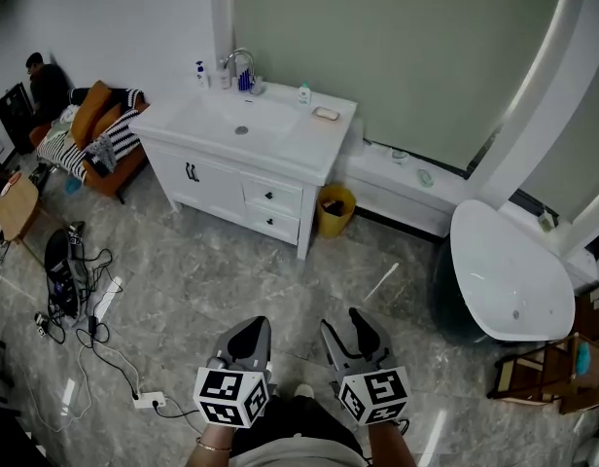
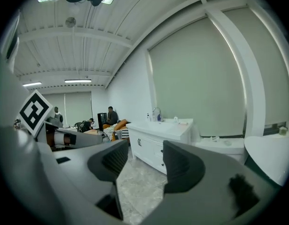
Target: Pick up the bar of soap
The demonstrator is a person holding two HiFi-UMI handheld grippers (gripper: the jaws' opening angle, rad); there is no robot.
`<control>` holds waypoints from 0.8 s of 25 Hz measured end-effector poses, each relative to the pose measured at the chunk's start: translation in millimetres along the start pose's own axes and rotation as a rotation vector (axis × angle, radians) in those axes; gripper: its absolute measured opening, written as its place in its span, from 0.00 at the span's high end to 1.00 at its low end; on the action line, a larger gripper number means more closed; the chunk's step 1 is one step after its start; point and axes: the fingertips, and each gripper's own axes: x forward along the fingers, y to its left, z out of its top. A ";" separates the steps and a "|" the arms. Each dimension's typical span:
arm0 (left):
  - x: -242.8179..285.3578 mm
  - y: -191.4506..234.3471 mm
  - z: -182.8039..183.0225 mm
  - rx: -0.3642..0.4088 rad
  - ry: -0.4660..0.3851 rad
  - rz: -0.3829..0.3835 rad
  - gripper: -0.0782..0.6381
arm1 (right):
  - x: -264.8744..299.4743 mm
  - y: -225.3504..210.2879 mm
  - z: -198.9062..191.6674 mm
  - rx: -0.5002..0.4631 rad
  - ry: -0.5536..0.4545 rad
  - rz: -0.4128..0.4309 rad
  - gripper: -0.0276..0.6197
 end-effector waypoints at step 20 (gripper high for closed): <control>19.1 -24.9 -2.1 0.020 -0.001 0.046 0.88 | 8.9 -27.3 6.7 -0.072 -0.034 0.041 0.51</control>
